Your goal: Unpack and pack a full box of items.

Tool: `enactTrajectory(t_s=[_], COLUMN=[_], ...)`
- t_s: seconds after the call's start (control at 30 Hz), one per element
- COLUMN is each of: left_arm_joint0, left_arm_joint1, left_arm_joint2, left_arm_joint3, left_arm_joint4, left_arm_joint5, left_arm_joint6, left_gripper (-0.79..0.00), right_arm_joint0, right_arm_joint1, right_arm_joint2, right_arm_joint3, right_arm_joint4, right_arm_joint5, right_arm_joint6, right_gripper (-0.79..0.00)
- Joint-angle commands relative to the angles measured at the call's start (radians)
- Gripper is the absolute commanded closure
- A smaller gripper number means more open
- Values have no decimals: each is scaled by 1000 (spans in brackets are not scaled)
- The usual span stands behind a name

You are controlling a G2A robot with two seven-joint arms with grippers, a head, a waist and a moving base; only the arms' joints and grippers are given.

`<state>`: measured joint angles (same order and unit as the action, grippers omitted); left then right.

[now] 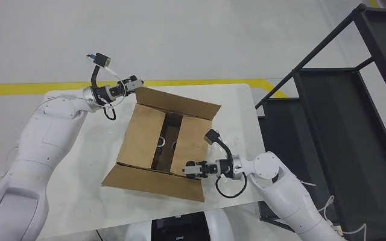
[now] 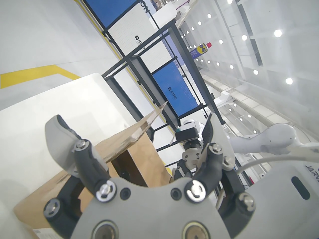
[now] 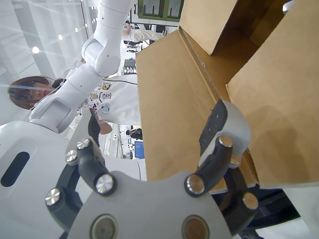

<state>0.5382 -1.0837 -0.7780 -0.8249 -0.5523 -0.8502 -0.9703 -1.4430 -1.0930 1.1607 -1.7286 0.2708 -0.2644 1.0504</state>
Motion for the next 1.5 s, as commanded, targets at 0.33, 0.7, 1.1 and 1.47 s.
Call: enactTrajectory(t_s=[0.33,0.7,1.1,1.47], left_arm_joint0=[102,123,75,24], left_arm_joint1=[110,161,130,86], left_arm_joint2=[-13,20,143,230], left_arm_joint3=[-183,-246,-186,-91], left_arm_joint4=[-73,-85,-79,-41], left_arm_joint5=[25,103,125,87], left_arm_joint6=[-25,-103,-125,-87], left_gripper=[-785,-785,-785,-785], right_arm_joint0=[5,-8,-47,-68], right_arm_joint1=[4,11,25,34], right_arm_joint2=[-20,-22,12,27], right_arm_joint3=[5,3,-18,-38], right_arm_joint4=[-20,-22,-32,-33], right_arm_joint5=[-37,-88,-118,-129], right_arm_joint6=[-1,-1,-25,-39], right_gripper=[-785,-785,-785,-785])
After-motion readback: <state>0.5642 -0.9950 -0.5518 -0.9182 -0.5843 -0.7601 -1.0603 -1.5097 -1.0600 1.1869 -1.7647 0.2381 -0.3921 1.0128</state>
